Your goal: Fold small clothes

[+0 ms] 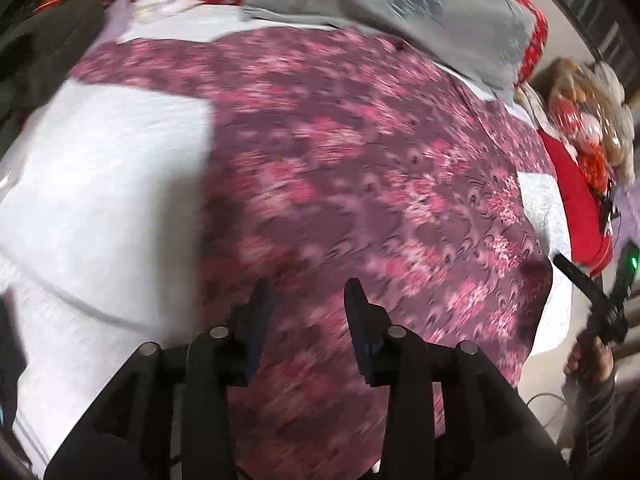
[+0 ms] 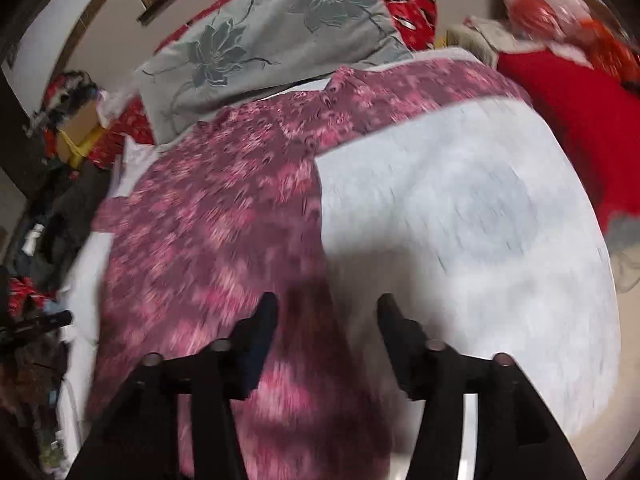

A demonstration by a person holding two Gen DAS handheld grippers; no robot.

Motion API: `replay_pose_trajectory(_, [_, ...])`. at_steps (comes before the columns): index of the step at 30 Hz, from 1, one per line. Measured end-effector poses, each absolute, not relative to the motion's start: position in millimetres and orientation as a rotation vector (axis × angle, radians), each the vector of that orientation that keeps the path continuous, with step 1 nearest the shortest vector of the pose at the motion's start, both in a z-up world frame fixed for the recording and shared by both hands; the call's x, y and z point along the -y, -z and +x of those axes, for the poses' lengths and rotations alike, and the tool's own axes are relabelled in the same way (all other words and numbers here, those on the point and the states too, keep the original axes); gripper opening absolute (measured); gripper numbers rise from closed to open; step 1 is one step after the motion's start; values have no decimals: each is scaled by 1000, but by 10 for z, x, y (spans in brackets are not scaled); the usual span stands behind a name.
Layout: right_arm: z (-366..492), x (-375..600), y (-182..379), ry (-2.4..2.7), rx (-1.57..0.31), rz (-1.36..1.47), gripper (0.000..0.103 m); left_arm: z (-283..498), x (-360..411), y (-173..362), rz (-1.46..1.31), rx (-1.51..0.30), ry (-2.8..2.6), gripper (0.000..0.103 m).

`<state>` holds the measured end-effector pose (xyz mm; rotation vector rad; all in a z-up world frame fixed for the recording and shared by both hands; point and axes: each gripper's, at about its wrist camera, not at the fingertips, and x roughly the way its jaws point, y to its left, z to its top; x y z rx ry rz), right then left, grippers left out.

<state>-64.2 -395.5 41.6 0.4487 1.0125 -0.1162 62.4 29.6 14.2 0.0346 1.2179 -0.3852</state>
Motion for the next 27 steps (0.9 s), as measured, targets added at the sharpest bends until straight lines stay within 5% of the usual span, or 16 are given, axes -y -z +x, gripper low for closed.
replay_pose_trajectory(10, [551, 4059, -41, 136, -1012, 469, 51, 1192, 412, 121, 74, -1233, 388, 35])
replay_pose_trajectory(11, [625, 3994, 0, 128, -1023, 420, 40, 1237, 423, 129, 65, -1232, 385, 35])
replay_pose_trajectory(12, [683, 3917, 18, 121, -1041, 354, 3, 1300, 409, 118, 53, -1225, 379, 35])
replay_pose_trajectory(24, [533, 4571, -109, 147, -933, 497, 8, 1408, 329, 390, 106, -1157, 263, 65])
replay_pose_trajectory(27, [257, 5390, -240, 310, -813, 672, 33, 1341, 346, 394, 134, -1143, 267, 70])
